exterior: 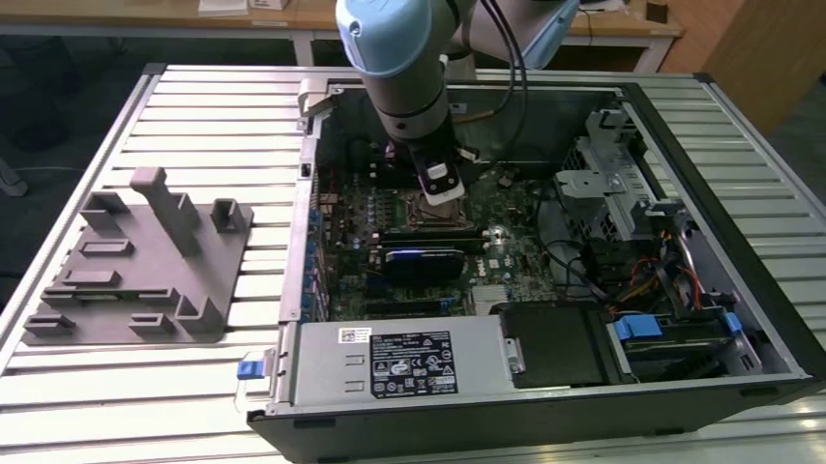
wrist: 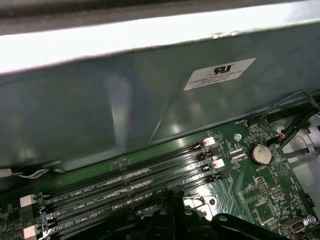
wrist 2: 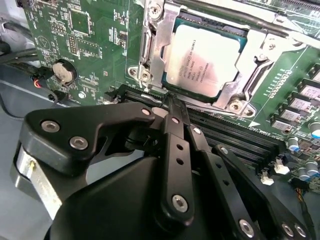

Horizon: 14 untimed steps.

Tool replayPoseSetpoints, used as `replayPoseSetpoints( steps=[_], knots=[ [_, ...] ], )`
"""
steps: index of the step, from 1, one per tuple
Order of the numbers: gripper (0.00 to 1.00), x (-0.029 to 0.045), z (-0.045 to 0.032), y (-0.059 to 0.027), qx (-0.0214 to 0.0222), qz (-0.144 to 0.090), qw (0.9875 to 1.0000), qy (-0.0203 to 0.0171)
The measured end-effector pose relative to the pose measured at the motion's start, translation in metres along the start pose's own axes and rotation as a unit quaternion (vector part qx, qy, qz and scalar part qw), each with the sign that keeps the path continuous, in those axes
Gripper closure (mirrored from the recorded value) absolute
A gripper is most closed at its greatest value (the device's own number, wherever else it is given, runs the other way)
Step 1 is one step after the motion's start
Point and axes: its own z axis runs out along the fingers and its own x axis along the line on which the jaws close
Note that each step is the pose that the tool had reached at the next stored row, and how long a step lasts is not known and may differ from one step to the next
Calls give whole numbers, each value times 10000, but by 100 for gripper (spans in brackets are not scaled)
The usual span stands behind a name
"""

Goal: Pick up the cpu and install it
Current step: 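Install the first cpu locking lever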

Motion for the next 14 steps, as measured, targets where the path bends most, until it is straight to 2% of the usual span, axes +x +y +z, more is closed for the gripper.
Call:
replayPoseSetpoints(
  steps=[3,8,12,14],
  knots=[
    [89,-1,-8,1,-9,3,10000,3],
    [89,-11,-62,23,-52,15,10000,15],
    [89,-12,-66,25,-160,47,9998,47],
    [89,-12,-66,25,-184,54,9998,54]
  ],
)
